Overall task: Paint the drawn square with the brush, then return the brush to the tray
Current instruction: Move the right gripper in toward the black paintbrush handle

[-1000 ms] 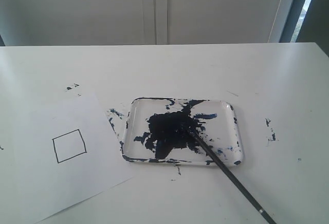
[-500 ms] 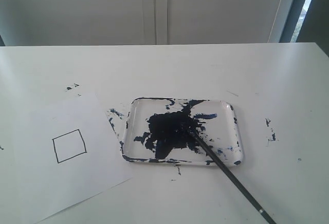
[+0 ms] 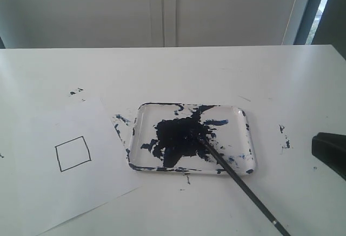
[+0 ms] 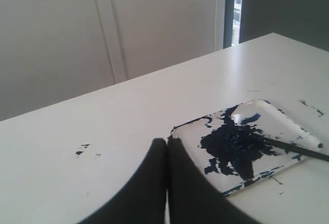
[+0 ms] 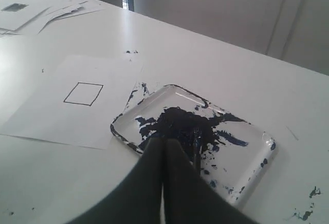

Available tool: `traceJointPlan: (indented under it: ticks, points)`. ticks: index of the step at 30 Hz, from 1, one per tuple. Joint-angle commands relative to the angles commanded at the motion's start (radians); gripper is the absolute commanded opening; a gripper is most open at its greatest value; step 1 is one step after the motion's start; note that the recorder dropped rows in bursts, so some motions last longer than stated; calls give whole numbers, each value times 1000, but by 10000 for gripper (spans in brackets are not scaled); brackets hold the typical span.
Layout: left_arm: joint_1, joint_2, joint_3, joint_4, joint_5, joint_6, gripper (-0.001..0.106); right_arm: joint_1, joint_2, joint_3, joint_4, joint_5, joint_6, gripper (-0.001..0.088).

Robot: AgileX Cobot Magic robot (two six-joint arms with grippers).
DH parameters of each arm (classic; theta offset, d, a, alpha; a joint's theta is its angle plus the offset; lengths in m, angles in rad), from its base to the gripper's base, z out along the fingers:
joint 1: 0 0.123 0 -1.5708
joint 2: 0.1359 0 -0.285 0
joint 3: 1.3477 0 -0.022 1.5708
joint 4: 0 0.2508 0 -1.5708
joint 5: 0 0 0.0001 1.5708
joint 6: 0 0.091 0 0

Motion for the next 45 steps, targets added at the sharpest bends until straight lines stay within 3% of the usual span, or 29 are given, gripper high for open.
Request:
traceJointPlan:
  ticks: [9,17,27,35,36,38,41,45]
  points:
    - [0,2,10,176,85,-33,0,0,197,44,0,-43,-28,0]
    - [0,2,126,161,117,-54,0,0,399,44,-15,-45,-28,0]
    - [0,2,126,137,106,-50,0,0,624,44,-15,-11,-28,0]
    - [0,2,126,137,106,-50,0,0,698,46,-95,-114,-28,3]
    - [0,2,126,137,106,-50,0,0,706,46,-104,-119,-28,19]
    - [0,2,126,137,106,-50,0,0,721,46,-113,-124,-30,133]
    - [0,2,126,134,106,-51,0,0,742,46,-113,-167,-36,358]
    - [0,2,126,134,106,-51,0,0,782,62,-113,-213,-36,387]
